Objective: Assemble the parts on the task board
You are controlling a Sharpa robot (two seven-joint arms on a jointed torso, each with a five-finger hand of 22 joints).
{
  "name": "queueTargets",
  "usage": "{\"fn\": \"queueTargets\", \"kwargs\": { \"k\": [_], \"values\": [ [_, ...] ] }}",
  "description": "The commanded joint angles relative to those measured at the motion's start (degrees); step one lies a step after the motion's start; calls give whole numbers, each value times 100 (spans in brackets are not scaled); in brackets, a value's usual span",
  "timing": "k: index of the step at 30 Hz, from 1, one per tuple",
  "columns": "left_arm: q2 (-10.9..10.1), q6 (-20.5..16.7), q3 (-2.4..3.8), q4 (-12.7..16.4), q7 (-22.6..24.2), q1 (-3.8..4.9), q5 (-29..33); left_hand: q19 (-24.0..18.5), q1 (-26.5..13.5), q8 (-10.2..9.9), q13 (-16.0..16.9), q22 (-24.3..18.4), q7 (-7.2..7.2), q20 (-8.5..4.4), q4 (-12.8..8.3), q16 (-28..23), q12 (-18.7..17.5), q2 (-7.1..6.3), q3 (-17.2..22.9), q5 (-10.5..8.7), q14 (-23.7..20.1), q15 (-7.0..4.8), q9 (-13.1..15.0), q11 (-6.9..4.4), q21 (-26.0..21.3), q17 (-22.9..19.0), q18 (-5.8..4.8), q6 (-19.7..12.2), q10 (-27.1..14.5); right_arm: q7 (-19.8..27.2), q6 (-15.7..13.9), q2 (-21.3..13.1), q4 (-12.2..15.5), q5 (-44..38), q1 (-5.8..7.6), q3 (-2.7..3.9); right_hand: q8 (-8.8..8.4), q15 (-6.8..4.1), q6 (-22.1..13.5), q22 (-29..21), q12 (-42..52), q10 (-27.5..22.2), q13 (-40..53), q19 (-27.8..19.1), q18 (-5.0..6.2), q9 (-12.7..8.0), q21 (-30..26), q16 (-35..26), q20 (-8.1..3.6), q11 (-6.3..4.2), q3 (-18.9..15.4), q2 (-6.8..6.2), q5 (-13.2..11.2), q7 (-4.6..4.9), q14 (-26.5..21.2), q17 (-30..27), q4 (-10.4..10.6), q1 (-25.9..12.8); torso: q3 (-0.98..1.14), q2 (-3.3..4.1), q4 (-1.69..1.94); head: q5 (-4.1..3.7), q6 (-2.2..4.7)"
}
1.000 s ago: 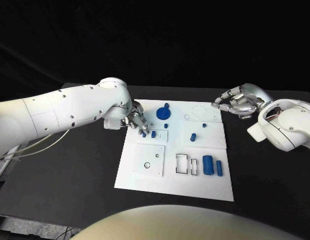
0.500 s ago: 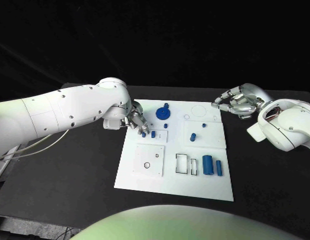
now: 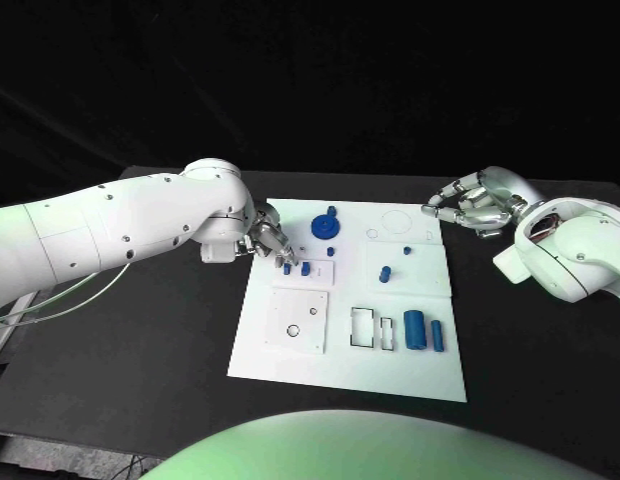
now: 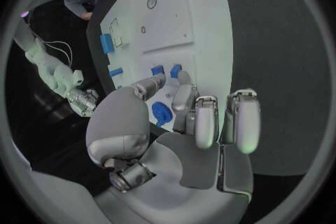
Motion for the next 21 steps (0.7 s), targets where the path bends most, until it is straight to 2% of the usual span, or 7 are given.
{"fn": "queueTargets", "kwargs": {
  "k": [1, 5, 9, 12, 15, 17, 21],
  "values": [
    [-93, -774, 62, 125, 260, 10, 349, 361, 11, -1, -36, 1372, 16, -32, 98, 21, -46, 21, -229, -26, 606, -14, -11, -1, -68, 1510, 23, 37, -59, 34, 19, 2, 0, -57, -7, 0, 20, 39, -42, 770, -21, -48, 57, -43, 36, 7, -20, -30, 6, 0, -24, 31, 12, 5, 470, 1089, 2, -39, 1, -4, 7, -11, 0],
    [-233, -1223, 120, 287, 480, 11, 415, 212, 280, -61, -414, 1283, 47, -17, 351, 21, -451, 51, -747, -26, 606, 7, -16, 34, -357, 1510, 87, -77, -296, 35, 20, 3, -3, -51, -10, 0, 20, 39, -42, 770, -21, -48, 57, -43, 36, 7, -20, -30, 6, 0, -24, 31, 12, 5, 470, 1089, 2, -39, -1, 1, 7, -27, 0],
    [-347, -1643, 145, 443, 776, 10, 359, -78, 626, -148, -867, 1103, 130, 23, 485, -162, -951, 41, -894, -24, 533, 57, -53, 104, -932, 1276, 206, -356, -647, 36, 20, -2, -4, -35, -14, 0, 20, 39, -42, 770, -21, -48, 57, -43, 36, 7, -20, -30, 6, 0, -24, 31, 12, 5, 470, 1089, 2, -39, -8, 3, 8, -41, 0],
    [-412, -1957, 152, 565, 1111, 4, 293, -609, 940, -302, -2023, 752, 277, 123, 552, -865, -2241, 15, -854, -24, 214, 172, -201, 249, -2002, 482, 403, -705, -1587, 39, 17, -9, -2, -31, -18, 0, 20, 39, -42, 770, -21, -48, 57, -43, 36, 7, -20, -30, 6, 0, -24, 31, 12, 5, 470, 1089, 2, -39, -9, 8, 7, -62, 0],
    [-448, -2335, 149, 675, 1659, -36, 122, -1347, 1420, -613, -2477, 135, 495, 276, 437, -2040, -2813, -47, -558, 21, -374, 346, -620, 447, -3619, -634, 654, -1110, -2104, 45, 10, -16, -1, -28, -23, 0, 20, 39, -42, 770, -21, -48, 57, -43, 36, 7, -20, -30, 6, 0, -24, 31, 12, 5, 470, 1089, 2, -39, -7, 7, 4, -82, 0],
    [-450, -2657, 139, 725, 2078, -98, -110, -1673, 1698, -754, -2795, -207, 573, 355, 311, -2655, -3124, -104, -324, 104, -696, 421, -919, 522, -4423, -1186, 769, -1140, -2240, 52, 5, -19, -1, -27, -27, 0, 19, 41, -48, 767, -23, -51, 55, -48, 38, 7, -30, -31, 7, 1, -31, 36, 15, 7, 469, 1088, 2, -46, -5, 6, 4, -105, 0],
    [-415, -3296, 113, 776, 2863, -286, -812, -1964, 2111, -1007, -3347, -613, 647, 426, 105, -3306, -3600, -270, -81, 274, -1056, 475, -1459, 575, -5322, -1751, 888, -1056, -2304, 69, 0, -22, -4, -39, -34, 0, 17, 43, -56, 743, -99, -118, -25, -80, 50, 7, -84, -52, 9, 3, -30, 45, 23, 9, 454, 1043, -2, -41, -7, 6, 5, -155, 0]
  ]
}}
